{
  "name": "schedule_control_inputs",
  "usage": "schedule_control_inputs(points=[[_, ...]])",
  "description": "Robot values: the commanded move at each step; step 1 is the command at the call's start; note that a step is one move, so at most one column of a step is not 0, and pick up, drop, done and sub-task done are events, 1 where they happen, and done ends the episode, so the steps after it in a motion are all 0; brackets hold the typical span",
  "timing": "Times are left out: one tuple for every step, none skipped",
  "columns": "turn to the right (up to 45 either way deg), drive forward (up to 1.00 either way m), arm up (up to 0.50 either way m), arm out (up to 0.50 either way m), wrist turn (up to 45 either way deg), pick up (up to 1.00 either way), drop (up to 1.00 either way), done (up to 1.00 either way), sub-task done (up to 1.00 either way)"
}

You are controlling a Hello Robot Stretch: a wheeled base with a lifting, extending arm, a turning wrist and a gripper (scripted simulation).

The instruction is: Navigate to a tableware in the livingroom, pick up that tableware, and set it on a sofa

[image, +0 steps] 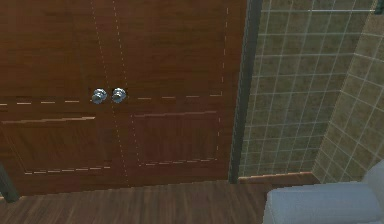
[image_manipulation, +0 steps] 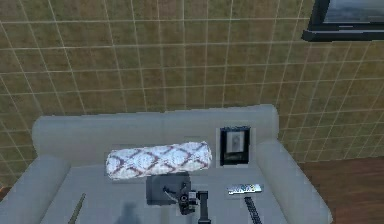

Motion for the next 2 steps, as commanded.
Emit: schedule_control_inputs(points=[[0.0, 0.0, 0.0, -0.08, 0.0, 0.0, 0.0, 0.0, 0.0], [0.0, 0.0, 0.0, 0.0, 0.0, 0.0, 0.0, 1.0, 0.0]])
